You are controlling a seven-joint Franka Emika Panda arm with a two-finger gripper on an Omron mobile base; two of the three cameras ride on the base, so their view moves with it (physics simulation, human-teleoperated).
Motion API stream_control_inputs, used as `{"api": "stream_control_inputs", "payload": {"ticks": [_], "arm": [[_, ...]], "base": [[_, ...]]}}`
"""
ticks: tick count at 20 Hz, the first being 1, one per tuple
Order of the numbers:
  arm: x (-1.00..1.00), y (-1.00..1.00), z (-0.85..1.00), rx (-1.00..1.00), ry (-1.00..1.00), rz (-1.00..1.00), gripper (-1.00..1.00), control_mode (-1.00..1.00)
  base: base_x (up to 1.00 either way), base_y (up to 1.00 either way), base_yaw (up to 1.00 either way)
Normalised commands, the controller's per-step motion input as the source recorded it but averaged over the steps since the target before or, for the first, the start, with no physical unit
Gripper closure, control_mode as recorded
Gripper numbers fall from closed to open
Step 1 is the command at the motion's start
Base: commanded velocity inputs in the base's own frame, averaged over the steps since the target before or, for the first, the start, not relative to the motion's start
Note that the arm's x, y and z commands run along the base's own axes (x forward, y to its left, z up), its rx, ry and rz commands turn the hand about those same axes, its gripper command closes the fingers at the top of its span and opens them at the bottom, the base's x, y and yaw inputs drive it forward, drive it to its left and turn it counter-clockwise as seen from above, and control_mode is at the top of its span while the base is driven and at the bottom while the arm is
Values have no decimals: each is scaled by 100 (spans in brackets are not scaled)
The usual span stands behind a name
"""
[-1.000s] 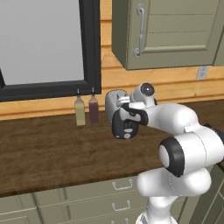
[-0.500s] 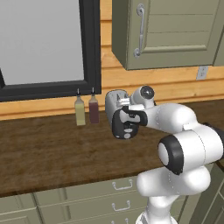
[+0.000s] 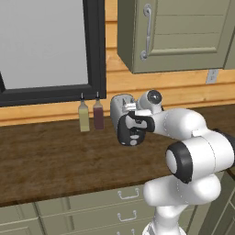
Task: Start the toaster. Once the lever pops up, take the bread to the plate on the dining counter.
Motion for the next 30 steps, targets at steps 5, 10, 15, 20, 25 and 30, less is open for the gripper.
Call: {"api": "stream_control_inputs", "payload": {"ticks": [5,10,15,20,25,30], "arm": [[0,0,0,0,0,0,-100,-100],[0,0,0,0,0,0,-100,-100],[0,0,0,0,0,0,-100,-100],[0,0,0,0,0,0,-100,-100],[0,0,0,0,0,0,-100,-100],[0,0,0,0,0,0,-100,-100]], "base": [[0,0,0],[0,0,0],[0,0,0],[0,0,0],[0,0,0],[0,0,0]]}}
